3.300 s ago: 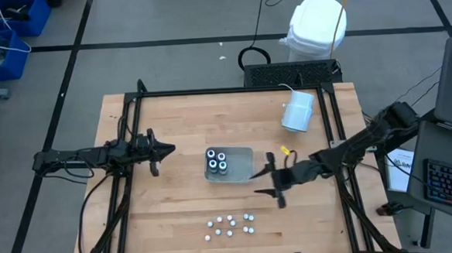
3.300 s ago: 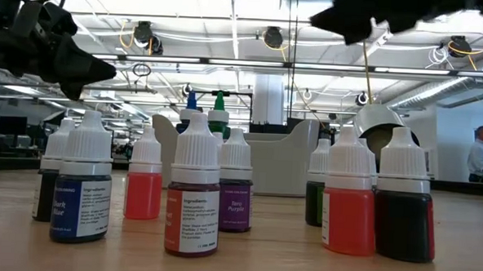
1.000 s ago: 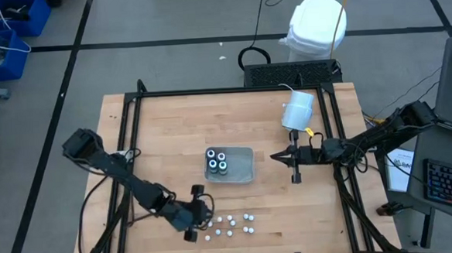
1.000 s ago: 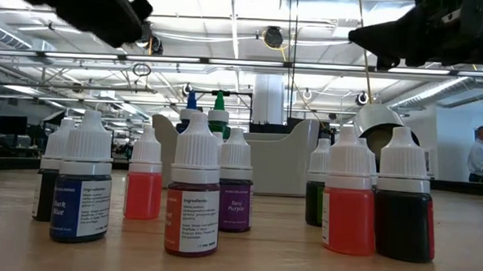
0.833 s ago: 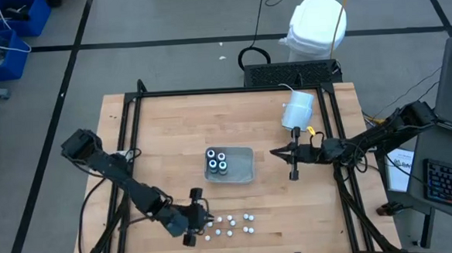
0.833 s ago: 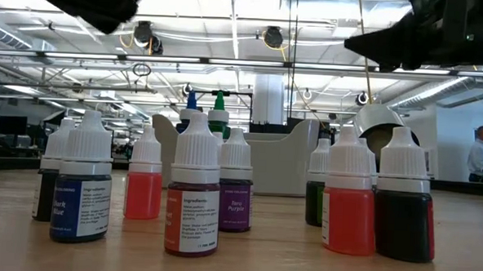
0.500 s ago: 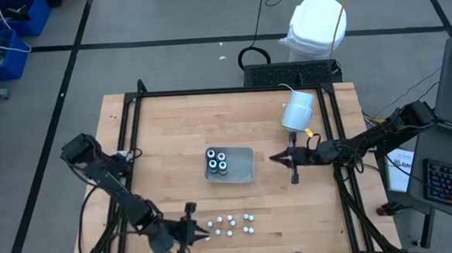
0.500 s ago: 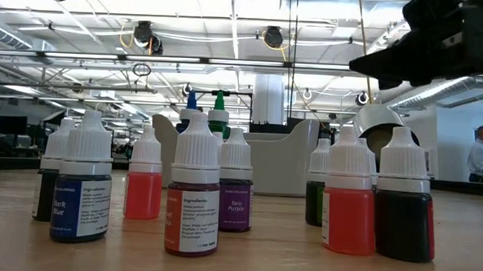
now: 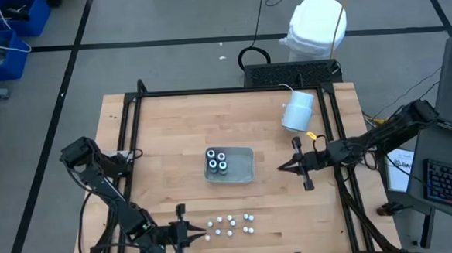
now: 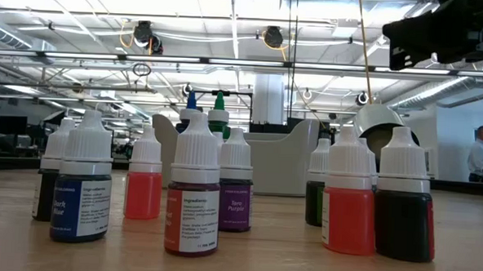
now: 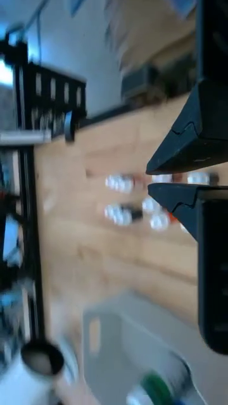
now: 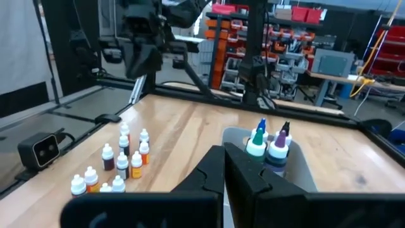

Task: Pick & Place food coloring
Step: Put the small yellow bottle into the gray bin

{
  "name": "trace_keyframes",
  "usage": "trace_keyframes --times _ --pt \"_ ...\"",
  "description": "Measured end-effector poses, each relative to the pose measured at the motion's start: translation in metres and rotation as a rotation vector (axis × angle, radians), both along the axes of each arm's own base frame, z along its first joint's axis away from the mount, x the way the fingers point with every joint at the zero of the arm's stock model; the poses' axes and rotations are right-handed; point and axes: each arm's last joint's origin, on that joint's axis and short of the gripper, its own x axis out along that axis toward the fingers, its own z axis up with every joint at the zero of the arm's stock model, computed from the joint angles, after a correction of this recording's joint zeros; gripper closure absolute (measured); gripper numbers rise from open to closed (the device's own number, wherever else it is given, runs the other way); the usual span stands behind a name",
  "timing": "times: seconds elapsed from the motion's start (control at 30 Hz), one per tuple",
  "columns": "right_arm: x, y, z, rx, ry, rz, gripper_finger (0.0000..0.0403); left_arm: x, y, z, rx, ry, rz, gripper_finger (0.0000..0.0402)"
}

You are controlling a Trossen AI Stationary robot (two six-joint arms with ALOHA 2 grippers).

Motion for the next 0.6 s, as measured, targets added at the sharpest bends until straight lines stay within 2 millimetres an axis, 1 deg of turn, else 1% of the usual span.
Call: trace_keyframes --times 0.1,0.2,0.27,0.37,0.5,0.6 --pt "-0.003 -0.001 0.002 0.0 -0.003 0.0 0.0403 -0.003 0.004 -0.007 -0.017 -0.001 0.062 0.0362" --pt "-0.004 -0.001 0.003 0.0 -0.006 0.0 0.0403 -0.003 0.002 -0.019 -0.057 0.048 0.034 0.0362" --pt "-0.004 -0.001 0.002 -0.001 -0.002 0.0 0.0403 -0.001 -0.001 -0.031 -0.025 0.078 0.006 0.0362" --pt "-0.004 -0.001 0.002 -0.001 -0.002 0.0 0.0403 0.002 -0.003 -0.041 0.033 0.095 -0.023 0.0362" --pt "-0.004 -0.001 0.002 -0.001 -0.003 -0.001 0.0403 0.008 0.001 -0.045 0.075 0.092 0.002 0.0358" --pt "-0.004 -0.001 0.002 -0.006 -0.004 -0.001 0.0403 0.01 0.003 -0.046 0.077 0.094 0.009 0.0342"
